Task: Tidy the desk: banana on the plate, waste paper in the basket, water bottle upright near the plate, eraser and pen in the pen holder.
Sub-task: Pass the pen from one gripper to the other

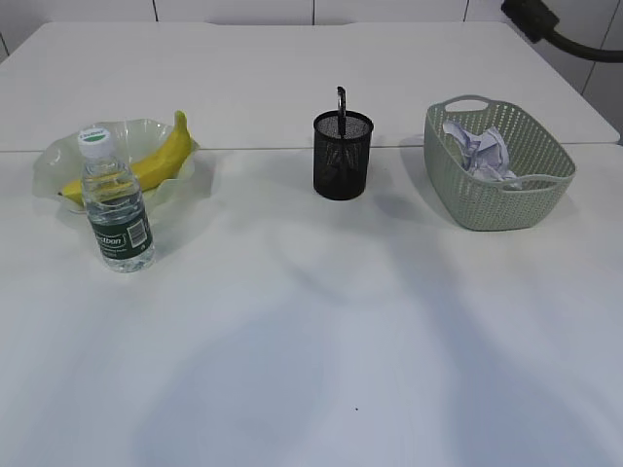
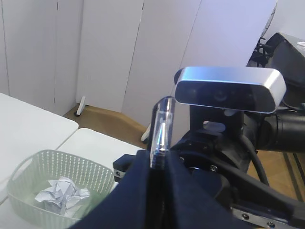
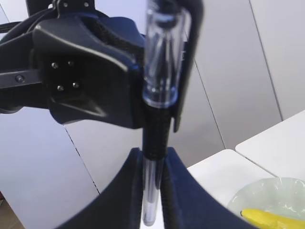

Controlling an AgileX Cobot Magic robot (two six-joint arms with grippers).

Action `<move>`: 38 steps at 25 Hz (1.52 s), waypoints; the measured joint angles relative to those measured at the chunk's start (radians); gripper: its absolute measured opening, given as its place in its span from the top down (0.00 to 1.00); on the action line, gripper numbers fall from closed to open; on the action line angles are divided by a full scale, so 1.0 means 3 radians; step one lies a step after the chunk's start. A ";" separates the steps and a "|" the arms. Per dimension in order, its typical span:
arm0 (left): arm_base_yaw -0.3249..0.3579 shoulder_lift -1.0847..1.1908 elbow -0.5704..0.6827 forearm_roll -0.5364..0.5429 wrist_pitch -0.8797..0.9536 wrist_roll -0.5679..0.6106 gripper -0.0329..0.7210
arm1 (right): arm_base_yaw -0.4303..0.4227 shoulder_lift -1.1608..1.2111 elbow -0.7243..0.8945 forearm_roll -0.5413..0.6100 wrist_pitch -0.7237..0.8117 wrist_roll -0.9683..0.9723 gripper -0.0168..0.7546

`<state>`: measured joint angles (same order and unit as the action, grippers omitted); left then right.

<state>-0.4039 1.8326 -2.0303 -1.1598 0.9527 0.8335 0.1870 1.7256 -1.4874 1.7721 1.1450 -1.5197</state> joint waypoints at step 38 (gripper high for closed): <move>0.0000 0.0000 0.0000 0.0000 -0.0022 0.0000 0.64 | 0.0000 0.0000 0.0000 -0.0006 -0.0066 0.0000 0.91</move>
<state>-0.4039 1.8326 -2.0303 -1.1598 0.9462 0.8335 0.1870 1.7256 -1.4874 1.7703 1.1251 -1.5197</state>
